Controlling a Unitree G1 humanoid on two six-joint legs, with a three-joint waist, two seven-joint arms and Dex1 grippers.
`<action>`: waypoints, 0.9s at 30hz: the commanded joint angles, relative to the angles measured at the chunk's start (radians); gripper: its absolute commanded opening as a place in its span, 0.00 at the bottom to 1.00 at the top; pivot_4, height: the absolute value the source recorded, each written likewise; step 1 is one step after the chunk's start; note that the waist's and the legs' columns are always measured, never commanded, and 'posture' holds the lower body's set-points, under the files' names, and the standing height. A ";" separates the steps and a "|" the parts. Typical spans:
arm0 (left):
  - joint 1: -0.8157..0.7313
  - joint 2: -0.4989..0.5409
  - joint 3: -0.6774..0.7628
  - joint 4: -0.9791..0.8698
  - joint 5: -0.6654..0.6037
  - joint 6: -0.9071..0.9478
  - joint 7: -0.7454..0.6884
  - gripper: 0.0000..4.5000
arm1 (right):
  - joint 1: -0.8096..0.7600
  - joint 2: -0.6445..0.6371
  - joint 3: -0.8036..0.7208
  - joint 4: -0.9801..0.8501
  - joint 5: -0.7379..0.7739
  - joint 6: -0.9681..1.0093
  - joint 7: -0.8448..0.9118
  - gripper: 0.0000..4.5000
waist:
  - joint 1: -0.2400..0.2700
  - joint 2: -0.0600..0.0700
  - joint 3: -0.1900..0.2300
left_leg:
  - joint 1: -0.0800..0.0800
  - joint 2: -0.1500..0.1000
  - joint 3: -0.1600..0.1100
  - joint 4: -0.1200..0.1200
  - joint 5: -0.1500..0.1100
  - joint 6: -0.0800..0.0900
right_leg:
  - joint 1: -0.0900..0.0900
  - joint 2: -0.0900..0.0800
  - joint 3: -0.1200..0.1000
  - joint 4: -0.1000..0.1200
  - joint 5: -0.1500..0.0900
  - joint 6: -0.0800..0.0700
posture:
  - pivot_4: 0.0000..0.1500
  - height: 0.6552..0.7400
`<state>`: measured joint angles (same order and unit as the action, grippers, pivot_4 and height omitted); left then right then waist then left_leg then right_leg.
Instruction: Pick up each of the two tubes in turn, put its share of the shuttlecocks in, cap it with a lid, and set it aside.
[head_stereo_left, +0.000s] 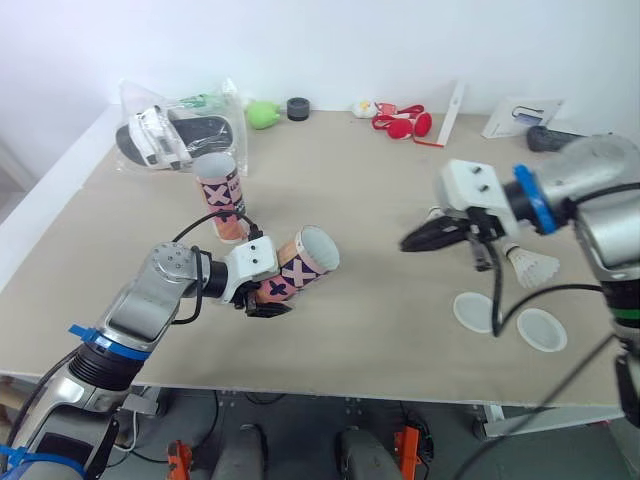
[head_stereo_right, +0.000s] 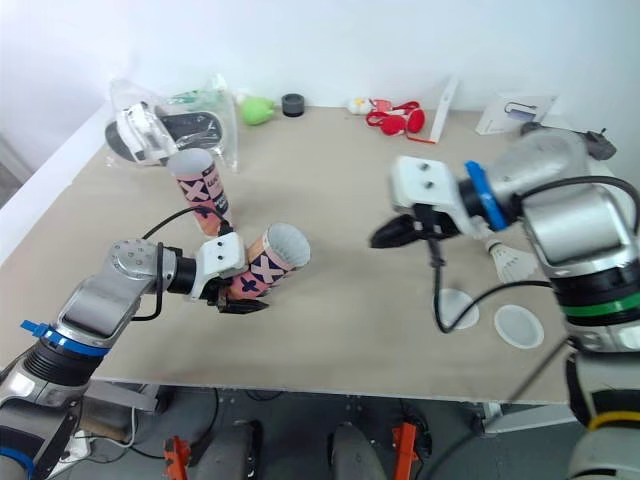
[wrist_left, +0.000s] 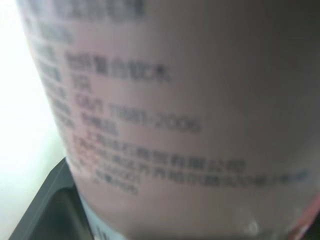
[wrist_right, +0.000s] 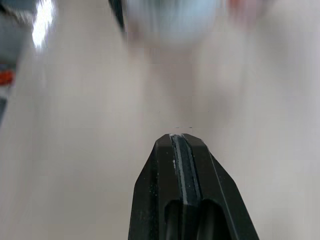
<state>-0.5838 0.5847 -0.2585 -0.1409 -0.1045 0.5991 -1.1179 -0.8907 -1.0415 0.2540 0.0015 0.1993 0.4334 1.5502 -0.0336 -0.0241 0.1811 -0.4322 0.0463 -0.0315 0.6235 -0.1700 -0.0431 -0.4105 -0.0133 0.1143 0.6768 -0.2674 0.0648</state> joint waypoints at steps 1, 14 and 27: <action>-0.041 -0.062 0.077 -0.045 -0.079 -0.005 0.059 0.81 | 0.012 -0.086 -0.029 0.058 -0.027 -0.096 0.061 0.31 | -0.013 0.000 0.001 | 0.000 0.000 0.000 -0.001 0.000 0.000 | -0.001 0.000 0.000 0.000 0.000 0.000 | 1.00 1.00; 0.174 -0.440 0.063 0.141 -0.115 -0.368 0.301 0.81 | 0.002 -0.090 0.109 0.295 -0.229 -0.267 0.064 0.97 | -0.018 0.001 0.002 | 0.003 0.000 0.000 -0.004 -0.001 0.000 | 0.002 0.001 0.002 0.000 0.001 -0.007 | 1.00 1.00; 0.214 -0.513 -0.002 0.509 -0.008 -0.733 0.337 0.81 | -0.066 0.026 0.197 0.489 -0.320 -0.287 0.064 0.97 | -0.014 0.003 0.002 | 0.007 -0.001 0.000 -0.001 0.000 -0.001 | 0.006 0.001 0.003 0.000 0.002 0.001 | 1.00 1.00</action>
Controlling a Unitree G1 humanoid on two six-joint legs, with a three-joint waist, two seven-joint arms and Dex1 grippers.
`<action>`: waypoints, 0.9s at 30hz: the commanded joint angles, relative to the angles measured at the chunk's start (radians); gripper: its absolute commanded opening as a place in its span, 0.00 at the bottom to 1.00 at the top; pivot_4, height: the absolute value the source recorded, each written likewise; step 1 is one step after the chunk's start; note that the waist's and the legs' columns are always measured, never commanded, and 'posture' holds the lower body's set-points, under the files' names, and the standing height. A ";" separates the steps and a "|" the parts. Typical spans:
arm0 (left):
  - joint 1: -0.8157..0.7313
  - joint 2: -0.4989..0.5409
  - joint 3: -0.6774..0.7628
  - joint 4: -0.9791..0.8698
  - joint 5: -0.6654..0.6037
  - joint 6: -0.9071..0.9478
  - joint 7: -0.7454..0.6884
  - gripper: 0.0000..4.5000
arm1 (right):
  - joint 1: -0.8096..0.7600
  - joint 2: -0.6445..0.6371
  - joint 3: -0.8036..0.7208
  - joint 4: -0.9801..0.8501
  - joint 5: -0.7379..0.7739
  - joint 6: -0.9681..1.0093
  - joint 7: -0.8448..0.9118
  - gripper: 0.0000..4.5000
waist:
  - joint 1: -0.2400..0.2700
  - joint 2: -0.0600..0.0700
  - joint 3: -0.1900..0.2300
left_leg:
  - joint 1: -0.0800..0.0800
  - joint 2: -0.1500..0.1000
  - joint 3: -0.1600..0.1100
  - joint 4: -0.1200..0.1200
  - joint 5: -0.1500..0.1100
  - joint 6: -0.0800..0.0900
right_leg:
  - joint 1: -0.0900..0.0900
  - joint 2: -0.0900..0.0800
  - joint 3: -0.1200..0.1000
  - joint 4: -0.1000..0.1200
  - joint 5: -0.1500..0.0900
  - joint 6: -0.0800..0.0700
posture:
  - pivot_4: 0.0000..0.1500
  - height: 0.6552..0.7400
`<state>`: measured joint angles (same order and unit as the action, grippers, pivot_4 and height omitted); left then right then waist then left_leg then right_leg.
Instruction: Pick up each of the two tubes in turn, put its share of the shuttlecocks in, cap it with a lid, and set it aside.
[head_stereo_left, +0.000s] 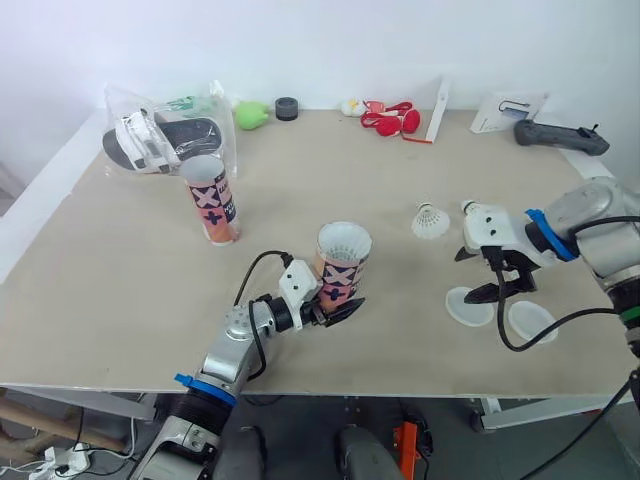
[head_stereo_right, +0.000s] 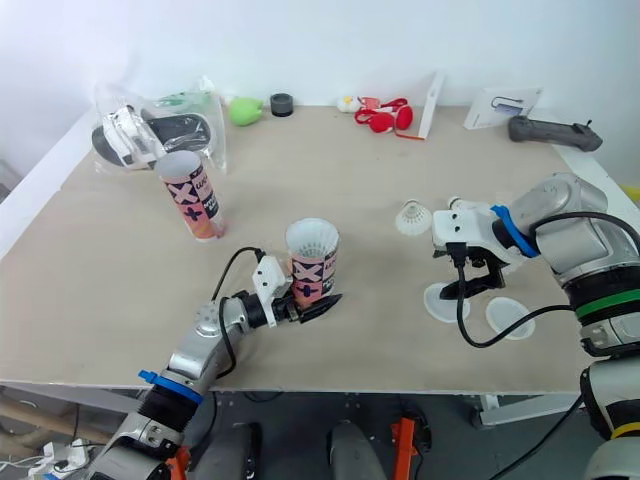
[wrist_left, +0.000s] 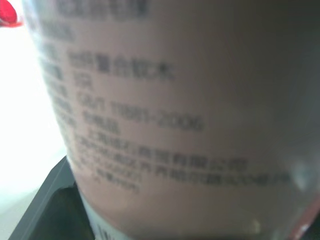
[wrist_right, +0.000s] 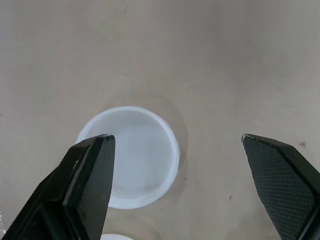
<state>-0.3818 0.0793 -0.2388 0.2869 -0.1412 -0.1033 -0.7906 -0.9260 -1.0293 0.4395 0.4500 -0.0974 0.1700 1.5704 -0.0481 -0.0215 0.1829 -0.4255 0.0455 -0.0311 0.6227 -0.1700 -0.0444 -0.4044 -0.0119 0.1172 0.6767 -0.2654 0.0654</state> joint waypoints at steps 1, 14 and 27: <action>0.010 -0.010 -0.021 0.093 0.031 -0.041 0.008 0.81 | -0.034 0.022 0.015 0.057 -0.031 -0.032 0.044 0.97 | 0.001 0.001 0.000 | 0.001 0.000 0.000 0.000 0.000 0.000 | 0.001 0.000 0.000 0.000 0.000 0.000 | 1.00 1.00; 0.018 -0.023 -0.006 0.122 0.021 -0.074 0.017 0.81 | 0.013 0.081 0.035 0.172 -0.114 -0.116 0.038 0.59 | 0.000 0.005 -0.004 | 0.003 -0.001 0.000 0.002 0.000 0.000 | 0.003 0.000 0.001 0.000 0.001 0.002 | 1.00 1.00; 0.018 -0.031 0.000 0.168 0.022 -0.116 0.029 0.81 | 0.025 0.062 0.050 0.067 -0.004 -0.060 0.044 0.01 | -0.002 0.008 -0.012 | 0.018 -0.001 0.001 -0.001 0.000 -0.001 | 0.018 0.000 0.002 -0.001 -0.004 -0.003 | 1.00 1.00</action>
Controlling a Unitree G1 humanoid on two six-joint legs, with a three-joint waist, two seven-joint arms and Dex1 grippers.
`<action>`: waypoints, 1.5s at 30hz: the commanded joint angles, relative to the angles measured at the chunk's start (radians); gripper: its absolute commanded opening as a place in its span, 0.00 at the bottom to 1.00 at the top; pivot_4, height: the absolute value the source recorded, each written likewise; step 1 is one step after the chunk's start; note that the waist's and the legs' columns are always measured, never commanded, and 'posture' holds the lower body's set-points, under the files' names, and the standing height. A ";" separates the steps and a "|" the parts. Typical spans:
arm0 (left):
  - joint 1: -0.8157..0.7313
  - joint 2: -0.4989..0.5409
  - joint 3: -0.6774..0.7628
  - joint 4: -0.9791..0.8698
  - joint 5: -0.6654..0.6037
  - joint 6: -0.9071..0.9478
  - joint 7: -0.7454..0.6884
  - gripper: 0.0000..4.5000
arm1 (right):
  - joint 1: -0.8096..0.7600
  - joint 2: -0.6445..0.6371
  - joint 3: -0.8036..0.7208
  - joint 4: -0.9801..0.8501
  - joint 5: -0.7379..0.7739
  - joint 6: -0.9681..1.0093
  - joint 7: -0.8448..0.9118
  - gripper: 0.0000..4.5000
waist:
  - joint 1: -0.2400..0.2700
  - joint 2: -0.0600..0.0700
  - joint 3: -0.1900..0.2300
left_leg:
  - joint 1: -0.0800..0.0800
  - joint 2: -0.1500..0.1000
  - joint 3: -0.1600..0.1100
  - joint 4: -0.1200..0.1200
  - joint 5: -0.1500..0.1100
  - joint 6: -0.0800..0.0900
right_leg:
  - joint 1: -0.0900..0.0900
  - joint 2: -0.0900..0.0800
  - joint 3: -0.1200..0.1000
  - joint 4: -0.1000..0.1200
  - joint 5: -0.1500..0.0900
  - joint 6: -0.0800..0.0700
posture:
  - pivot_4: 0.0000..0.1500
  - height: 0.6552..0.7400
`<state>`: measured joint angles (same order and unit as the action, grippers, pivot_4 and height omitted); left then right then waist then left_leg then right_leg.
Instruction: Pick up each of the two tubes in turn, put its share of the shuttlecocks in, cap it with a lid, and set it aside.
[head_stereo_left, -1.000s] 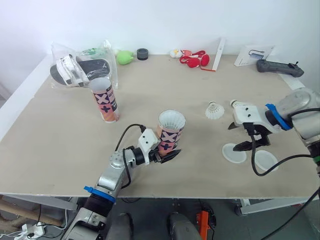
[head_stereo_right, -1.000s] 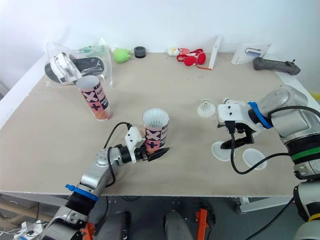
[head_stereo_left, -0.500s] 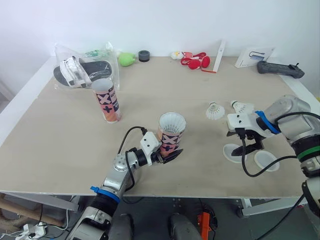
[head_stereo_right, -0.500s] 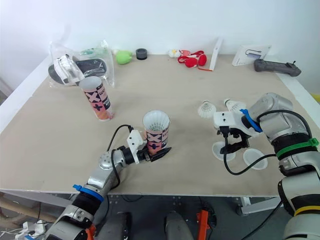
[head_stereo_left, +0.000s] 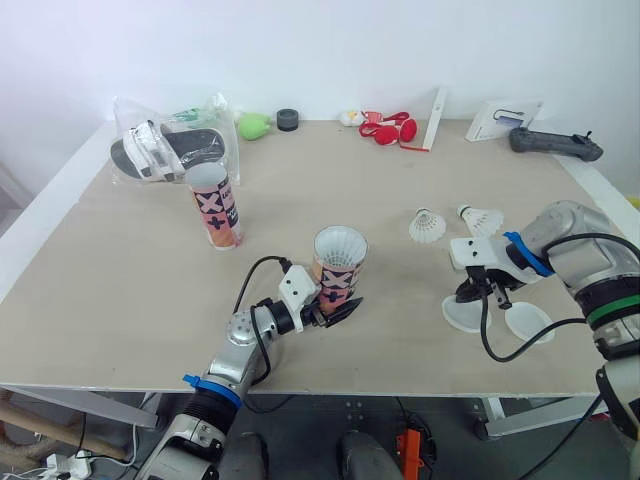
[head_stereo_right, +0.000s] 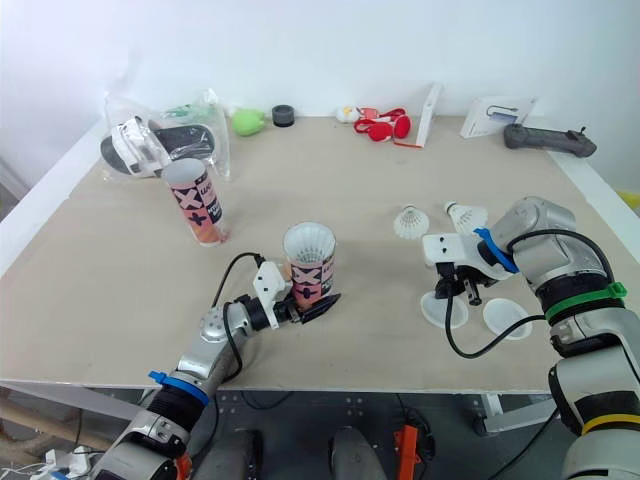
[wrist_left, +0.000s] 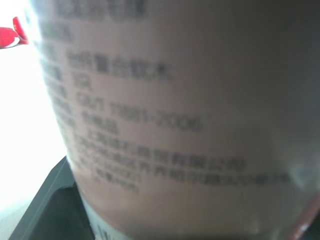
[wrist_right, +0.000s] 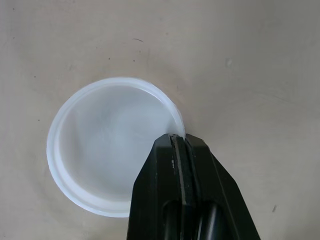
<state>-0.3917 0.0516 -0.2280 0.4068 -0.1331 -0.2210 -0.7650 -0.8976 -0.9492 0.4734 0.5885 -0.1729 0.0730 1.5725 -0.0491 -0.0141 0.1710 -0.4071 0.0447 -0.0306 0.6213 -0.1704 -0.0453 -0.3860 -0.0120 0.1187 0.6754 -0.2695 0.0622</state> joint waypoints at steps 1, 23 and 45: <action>0.027 -0.004 -0.011 0.050 0.014 0.001 0.003 0.81 | -0.023 -0.028 0.015 -0.100 0.105 0.058 0.042 0.01 | -0.002 0.001 0.000 | 0.000 0.000 0.000 0.000 0.000 0.000 | 0.000 0.000 0.000 0.000 0.000 0.000 | 1.00 1.00; 0.000 -0.019 -0.006 0.100 0.021 -0.014 0.007 0.81 | -0.557 0.166 0.032 -0.252 0.557 0.301 0.042 0.01 | 0.001 0.007 -0.001 | -0.005 -0.002 0.000 -0.002 -0.001 -0.002 | -0.003 -0.001 0.003 -0.009 0.001 0.003 | 1.00 1.00; 0.007 -0.014 0.000 0.094 0.027 -0.013 0.018 0.81 | -0.552 0.229 0.163 -0.156 0.434 0.161 0.042 0.01 | 0.001 0.007 -0.001 | -0.008 -0.002 0.000 -0.002 -0.001 -0.002 | -0.005 -0.001 0.003 -0.009 0.002 0.003 | 1.00 1.00</action>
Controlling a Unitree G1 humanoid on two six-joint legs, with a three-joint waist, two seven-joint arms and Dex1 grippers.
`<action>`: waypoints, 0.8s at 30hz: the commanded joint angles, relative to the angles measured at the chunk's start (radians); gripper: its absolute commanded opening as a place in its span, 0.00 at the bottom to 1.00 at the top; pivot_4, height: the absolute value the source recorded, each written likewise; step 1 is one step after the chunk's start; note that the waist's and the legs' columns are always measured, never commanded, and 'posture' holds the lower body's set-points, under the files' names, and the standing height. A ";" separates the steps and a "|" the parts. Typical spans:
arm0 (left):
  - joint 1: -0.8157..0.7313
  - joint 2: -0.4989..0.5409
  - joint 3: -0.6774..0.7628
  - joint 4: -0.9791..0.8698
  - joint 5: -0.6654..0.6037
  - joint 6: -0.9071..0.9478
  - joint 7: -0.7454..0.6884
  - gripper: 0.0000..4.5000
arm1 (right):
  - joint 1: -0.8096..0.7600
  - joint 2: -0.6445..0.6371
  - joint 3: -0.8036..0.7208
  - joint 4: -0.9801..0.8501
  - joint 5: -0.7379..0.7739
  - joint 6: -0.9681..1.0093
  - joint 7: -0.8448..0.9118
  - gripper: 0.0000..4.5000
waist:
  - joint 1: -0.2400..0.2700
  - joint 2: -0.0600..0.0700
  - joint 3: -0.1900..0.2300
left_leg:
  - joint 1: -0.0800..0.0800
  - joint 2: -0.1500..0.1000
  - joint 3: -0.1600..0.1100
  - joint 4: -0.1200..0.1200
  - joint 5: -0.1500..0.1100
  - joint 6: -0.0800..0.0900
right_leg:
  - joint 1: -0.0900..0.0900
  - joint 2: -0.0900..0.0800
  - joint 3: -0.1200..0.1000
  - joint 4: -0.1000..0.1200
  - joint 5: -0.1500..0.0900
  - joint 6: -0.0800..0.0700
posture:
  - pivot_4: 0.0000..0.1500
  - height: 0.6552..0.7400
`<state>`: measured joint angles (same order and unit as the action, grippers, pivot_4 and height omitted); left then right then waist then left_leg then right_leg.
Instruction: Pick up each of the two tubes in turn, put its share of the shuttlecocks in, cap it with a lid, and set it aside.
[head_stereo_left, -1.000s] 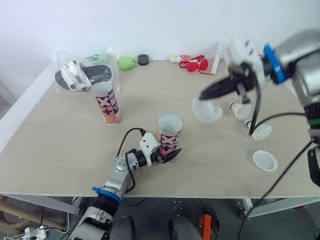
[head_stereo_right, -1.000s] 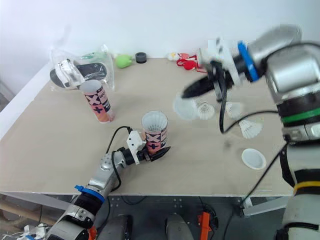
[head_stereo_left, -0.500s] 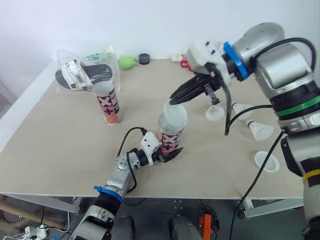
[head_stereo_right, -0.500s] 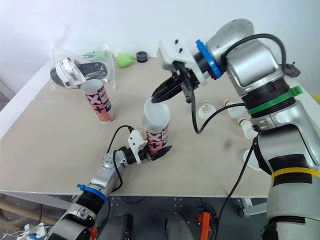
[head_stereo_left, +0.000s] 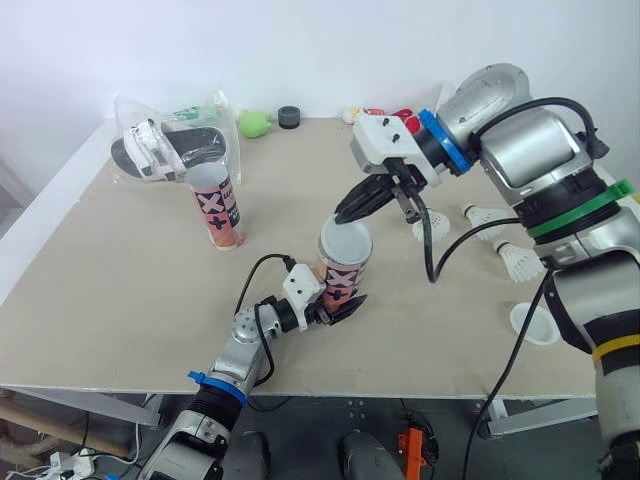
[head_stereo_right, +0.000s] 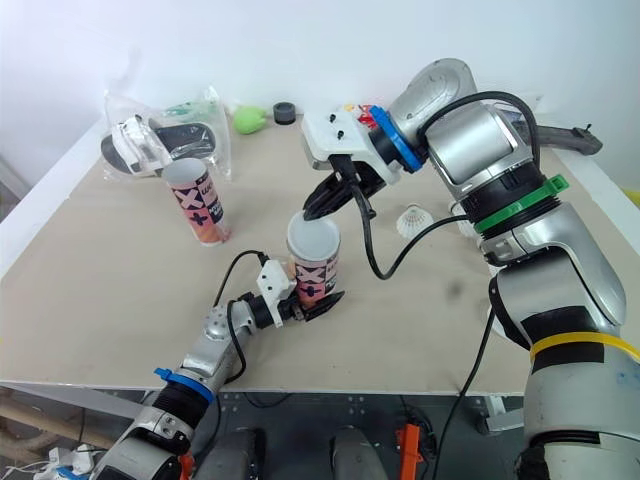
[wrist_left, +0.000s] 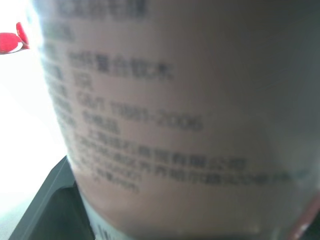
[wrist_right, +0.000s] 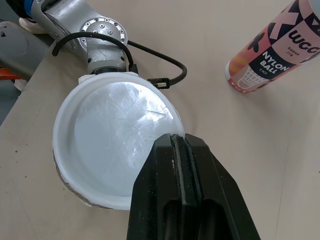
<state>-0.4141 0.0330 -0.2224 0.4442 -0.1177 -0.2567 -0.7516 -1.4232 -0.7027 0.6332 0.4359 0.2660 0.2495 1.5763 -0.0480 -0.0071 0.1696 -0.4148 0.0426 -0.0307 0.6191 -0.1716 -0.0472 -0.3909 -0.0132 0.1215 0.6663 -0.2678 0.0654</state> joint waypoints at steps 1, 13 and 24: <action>0.029 0.005 -0.006 0.057 0.012 0.022 0.004 0.81 | -0.027 -0.023 0.011 -0.007 -0.004 -0.016 0.038 0.01 | 0.000 0.000 0.000 | 0.000 0.000 0.000 0.000 0.000 0.000 | 0.000 0.000 0.000 0.000 0.000 0.000 | 1.00 1.00; 0.028 0.004 -0.005 0.057 0.011 0.024 0.005 0.81 | -0.028 -0.052 0.056 -0.013 -0.014 -0.033 0.038 0.01 | 0.000 0.000 0.000 | 0.000 0.000 0.000 0.000 0.000 0.000 | 0.000 0.000 0.000 -0.001 0.000 0.000 | 1.00 1.00; 0.028 0.004 -0.006 0.056 0.011 0.025 0.004 0.81 | 0.005 -0.023 0.032 0.014 -0.110 -0.124 0.038 0.01 | 0.000 0.000 0.000 | 0.000 0.000 0.000 0.000 0.000 0.000 | 0.000 0.000 0.000 -0.001 0.000 0.000 | 1.00 1.00</action>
<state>-0.4183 0.0348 -0.2232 0.4465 -0.1157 -0.2530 -0.7514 -1.4234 -0.7179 0.6773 0.4359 0.2084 0.1455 1.5763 -0.0476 -0.0072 0.1696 -0.4150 0.0424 -0.0308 0.6191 -0.1716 -0.0472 -0.3910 -0.0135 0.1214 0.6656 -0.2679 0.0654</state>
